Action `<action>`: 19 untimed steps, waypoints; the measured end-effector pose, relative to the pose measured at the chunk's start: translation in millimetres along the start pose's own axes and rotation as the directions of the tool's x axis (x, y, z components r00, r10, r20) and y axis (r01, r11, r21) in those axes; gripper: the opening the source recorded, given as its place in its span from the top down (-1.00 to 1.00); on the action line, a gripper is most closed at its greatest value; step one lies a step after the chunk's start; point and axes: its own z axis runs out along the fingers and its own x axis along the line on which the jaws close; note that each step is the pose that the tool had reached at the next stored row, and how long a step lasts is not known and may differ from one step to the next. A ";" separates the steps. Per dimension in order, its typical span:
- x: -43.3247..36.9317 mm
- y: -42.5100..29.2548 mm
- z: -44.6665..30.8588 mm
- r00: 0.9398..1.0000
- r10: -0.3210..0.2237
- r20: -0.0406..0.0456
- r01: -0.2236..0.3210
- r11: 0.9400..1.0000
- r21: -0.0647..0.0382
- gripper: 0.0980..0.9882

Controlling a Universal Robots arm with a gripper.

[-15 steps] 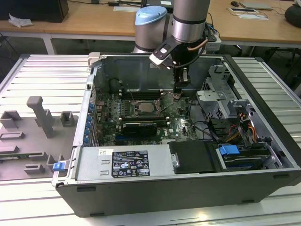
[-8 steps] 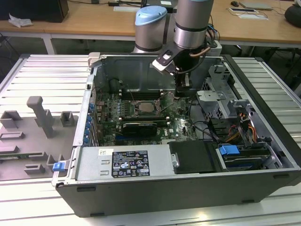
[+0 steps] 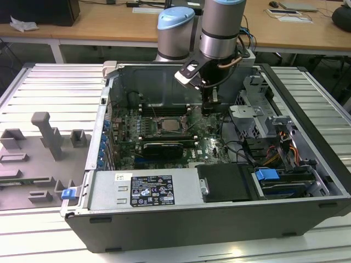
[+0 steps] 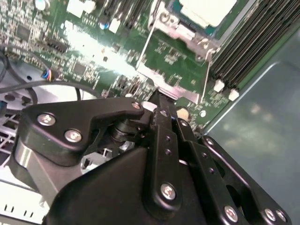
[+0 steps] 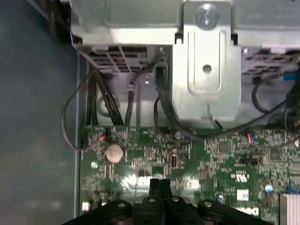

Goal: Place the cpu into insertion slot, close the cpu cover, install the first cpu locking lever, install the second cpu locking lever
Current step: 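Close the cpu cover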

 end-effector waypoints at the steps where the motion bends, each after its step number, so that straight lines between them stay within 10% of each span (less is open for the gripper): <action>1: 0.0 -3.6 -0.2 1.000 0.000 0.000 0.000 1.000 0.000 0.98; 19: 0.1 -13.5 -0.4 1.000 0.000 0.000 0.000 1.000 0.000 0.98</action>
